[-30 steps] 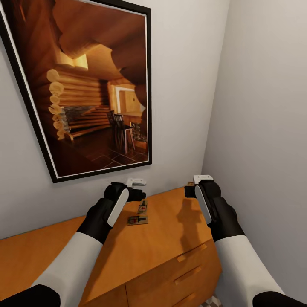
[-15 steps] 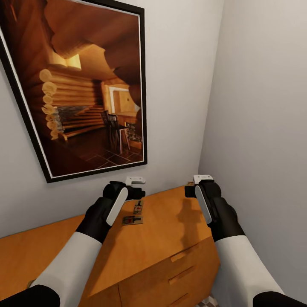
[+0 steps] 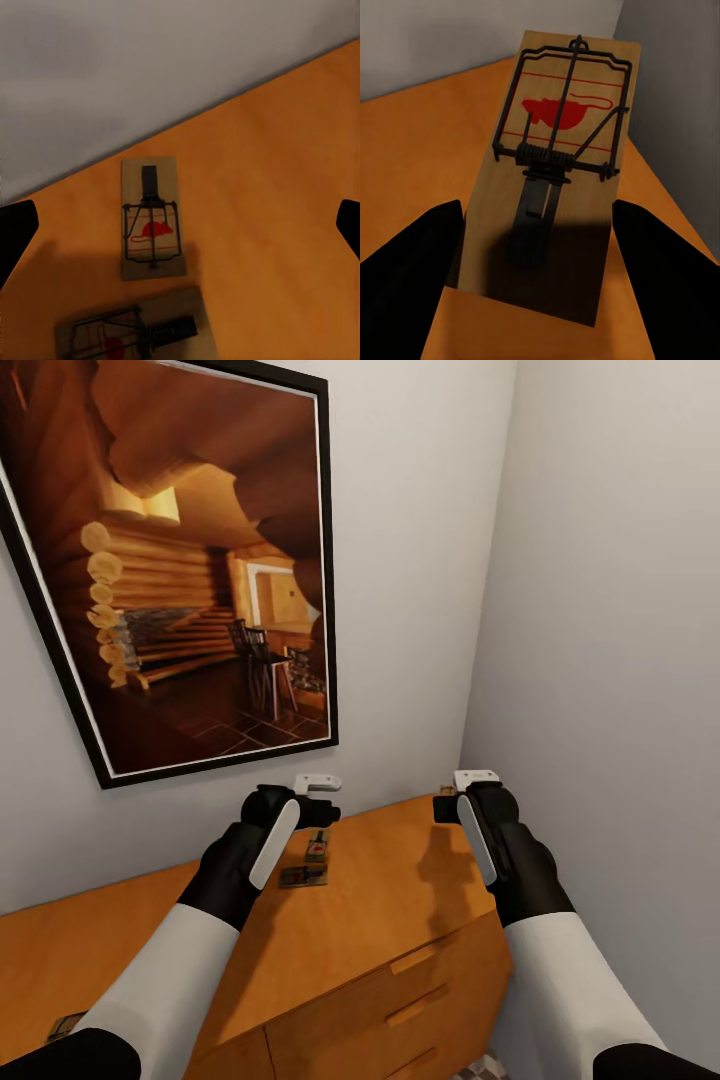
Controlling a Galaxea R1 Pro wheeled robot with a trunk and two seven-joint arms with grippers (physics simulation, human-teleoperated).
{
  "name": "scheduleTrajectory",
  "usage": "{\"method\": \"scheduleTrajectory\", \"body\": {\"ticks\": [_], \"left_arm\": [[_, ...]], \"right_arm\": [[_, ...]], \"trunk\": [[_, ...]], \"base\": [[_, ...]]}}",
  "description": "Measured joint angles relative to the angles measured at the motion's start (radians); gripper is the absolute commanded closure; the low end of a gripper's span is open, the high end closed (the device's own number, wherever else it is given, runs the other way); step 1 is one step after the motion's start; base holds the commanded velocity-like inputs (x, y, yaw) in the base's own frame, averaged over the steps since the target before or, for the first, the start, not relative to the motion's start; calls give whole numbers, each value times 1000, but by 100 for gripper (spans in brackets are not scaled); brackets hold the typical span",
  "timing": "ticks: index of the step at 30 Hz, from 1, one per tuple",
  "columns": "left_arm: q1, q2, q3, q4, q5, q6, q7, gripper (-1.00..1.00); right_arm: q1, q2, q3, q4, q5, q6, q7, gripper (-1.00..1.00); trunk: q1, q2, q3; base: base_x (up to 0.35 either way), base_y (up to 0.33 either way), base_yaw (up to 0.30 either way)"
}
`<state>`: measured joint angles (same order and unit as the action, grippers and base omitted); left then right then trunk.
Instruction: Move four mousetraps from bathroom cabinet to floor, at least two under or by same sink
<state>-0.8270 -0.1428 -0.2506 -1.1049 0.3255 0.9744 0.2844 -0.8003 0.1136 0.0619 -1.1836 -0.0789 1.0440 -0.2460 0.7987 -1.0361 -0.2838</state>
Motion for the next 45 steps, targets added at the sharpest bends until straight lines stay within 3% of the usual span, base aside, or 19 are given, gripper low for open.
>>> {"method": "scheduleTrajectory", "body": {"ticks": [38,45], "left_arm": [[0,0,-3,18,1,-2,6,-100],[0,-1,-2,111,0,-51,8,-100]], "right_arm": [[0,0,-1,-1,2,0,-2,100],[0,0,0,0,2,0,-3,100]], "trunk": [[0,0,0],[0,0,0]], "base": [[0,0,0],[0,0,0]]}}
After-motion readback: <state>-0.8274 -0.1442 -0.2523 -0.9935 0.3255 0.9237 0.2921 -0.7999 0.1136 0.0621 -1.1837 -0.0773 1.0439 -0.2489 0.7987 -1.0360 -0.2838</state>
